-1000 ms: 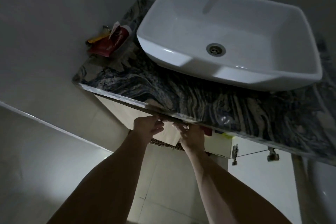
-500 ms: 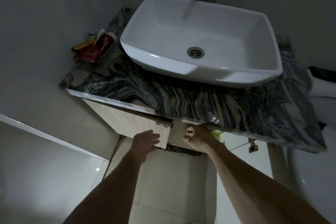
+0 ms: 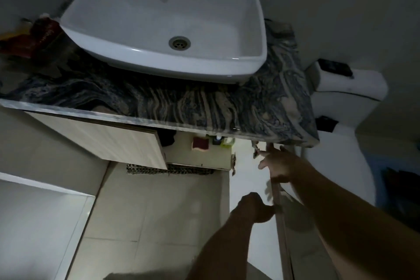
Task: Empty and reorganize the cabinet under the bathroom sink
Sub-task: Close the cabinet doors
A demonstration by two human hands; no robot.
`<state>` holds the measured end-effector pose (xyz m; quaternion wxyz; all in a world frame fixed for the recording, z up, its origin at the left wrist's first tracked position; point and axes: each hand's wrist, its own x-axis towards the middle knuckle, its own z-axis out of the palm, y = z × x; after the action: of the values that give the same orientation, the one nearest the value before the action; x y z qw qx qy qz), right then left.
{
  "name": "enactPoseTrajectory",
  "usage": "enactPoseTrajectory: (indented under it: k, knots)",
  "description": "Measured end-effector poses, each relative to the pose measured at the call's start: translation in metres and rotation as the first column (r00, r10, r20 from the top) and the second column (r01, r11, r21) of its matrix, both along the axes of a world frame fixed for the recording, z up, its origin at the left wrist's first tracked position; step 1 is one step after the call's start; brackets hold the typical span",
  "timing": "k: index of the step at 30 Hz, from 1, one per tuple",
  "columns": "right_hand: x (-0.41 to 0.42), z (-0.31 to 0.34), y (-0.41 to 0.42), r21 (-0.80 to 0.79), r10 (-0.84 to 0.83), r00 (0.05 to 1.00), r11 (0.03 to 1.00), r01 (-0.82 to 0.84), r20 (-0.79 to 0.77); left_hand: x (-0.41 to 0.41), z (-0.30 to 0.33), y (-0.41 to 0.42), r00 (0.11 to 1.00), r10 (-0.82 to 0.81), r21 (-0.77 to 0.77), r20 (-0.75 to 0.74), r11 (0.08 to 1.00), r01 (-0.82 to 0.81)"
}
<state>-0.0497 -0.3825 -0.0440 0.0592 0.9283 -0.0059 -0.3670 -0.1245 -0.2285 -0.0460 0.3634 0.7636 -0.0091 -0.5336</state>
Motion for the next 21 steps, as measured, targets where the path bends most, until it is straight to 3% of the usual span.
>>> enactPoseTrajectory:
  k: [2,3,5,12,16,21]
  knots:
    - [-0.018,0.012,0.005,0.049,0.073,0.997,0.996,-0.072,-0.012,-0.017,-0.008,-0.021,0.999,-0.026,-0.04,-0.036,0.999,0.025]
    - [-0.024,0.017,0.007,0.057,0.09,0.992,0.994,-0.095,0.088,-0.024,-0.013,-0.03,0.998,-0.052,-0.038,-0.048,0.998,0.05]
    - [-0.026,0.015,0.004,0.112,0.009,0.995,0.993,-0.02,0.097,-0.032,-0.019,-0.039,0.995,-0.059,-0.041,-0.082,0.998,0.055]
    - [-0.022,0.014,-0.003,0.045,0.15,0.984,0.987,-0.155,0.093,-0.022,-0.014,-0.039,0.961,-0.245,0.011,-0.126,0.969,0.249]
    - [-0.019,0.015,0.007,0.031,0.202,0.979,0.979,-0.203,0.028,-0.01,-0.007,-0.011,0.941,-0.337,0.093,-0.031,0.936,0.339]
    - [-0.008,0.016,0.035,0.072,0.069,0.995,0.995,-0.074,0.069,0.02,-0.005,0.044,0.909,-0.406,0.17,0.092,0.906,0.387]
